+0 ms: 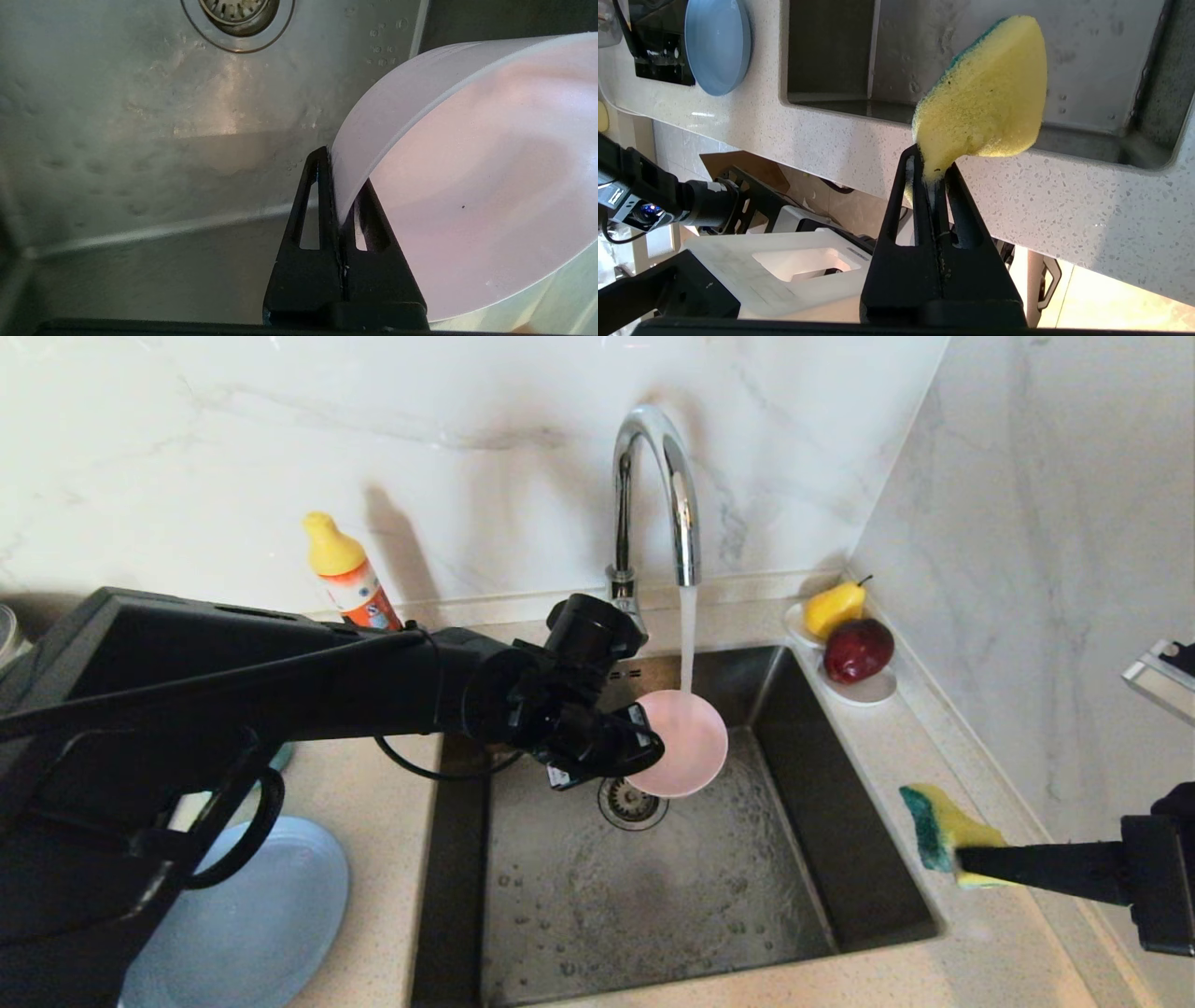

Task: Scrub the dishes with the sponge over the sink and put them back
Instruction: Wash the bowl

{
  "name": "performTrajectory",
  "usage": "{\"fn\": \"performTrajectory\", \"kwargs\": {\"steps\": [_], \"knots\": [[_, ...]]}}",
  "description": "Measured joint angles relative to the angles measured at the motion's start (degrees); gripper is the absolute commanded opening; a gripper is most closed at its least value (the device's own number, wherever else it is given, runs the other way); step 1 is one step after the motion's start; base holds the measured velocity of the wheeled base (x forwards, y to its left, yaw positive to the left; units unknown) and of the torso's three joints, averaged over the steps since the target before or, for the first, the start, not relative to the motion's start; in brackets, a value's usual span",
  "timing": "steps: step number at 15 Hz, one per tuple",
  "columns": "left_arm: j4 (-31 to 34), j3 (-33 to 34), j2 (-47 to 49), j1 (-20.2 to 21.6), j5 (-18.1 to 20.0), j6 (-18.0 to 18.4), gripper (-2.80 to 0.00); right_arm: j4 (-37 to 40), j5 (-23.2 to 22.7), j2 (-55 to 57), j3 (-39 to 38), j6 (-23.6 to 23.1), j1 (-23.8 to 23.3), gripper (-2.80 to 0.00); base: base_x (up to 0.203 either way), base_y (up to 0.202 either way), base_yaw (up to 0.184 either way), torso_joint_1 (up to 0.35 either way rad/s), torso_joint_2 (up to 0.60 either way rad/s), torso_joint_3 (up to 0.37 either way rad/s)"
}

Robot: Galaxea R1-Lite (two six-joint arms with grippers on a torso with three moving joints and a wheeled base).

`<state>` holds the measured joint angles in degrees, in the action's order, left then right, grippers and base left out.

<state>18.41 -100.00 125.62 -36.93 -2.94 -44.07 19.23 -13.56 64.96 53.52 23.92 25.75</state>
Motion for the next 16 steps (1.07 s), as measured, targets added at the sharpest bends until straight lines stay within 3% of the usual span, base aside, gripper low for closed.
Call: {"fn": "performTrajectory", "kwargs": {"steps": [4,13,16], "knots": [[0.02,-2.59,2.3,0.0,-0.1,-1.0,-2.8,-0.1,0.04,-0.29,-0.44,0.03,-0.09,-2.8,0.0,0.0,0.0,0.0,0.0,0.0],[1.66,-1.21,0.68,0.12,-0.44,-2.14,-2.8,-0.14,0.02,-1.13,-0.46,-0.05,-0.1,-2.8,0.0,0.0,0.0,0.0,0.0,0.0],[1.94,2.52,-3.72,0.74,-5.12,-0.53,-2.8,-0.19,-0.05,-0.85,-0.62,-0.05,-0.1,-2.8,0.0,0.0,0.0,0.0,0.0,0.0]]}}
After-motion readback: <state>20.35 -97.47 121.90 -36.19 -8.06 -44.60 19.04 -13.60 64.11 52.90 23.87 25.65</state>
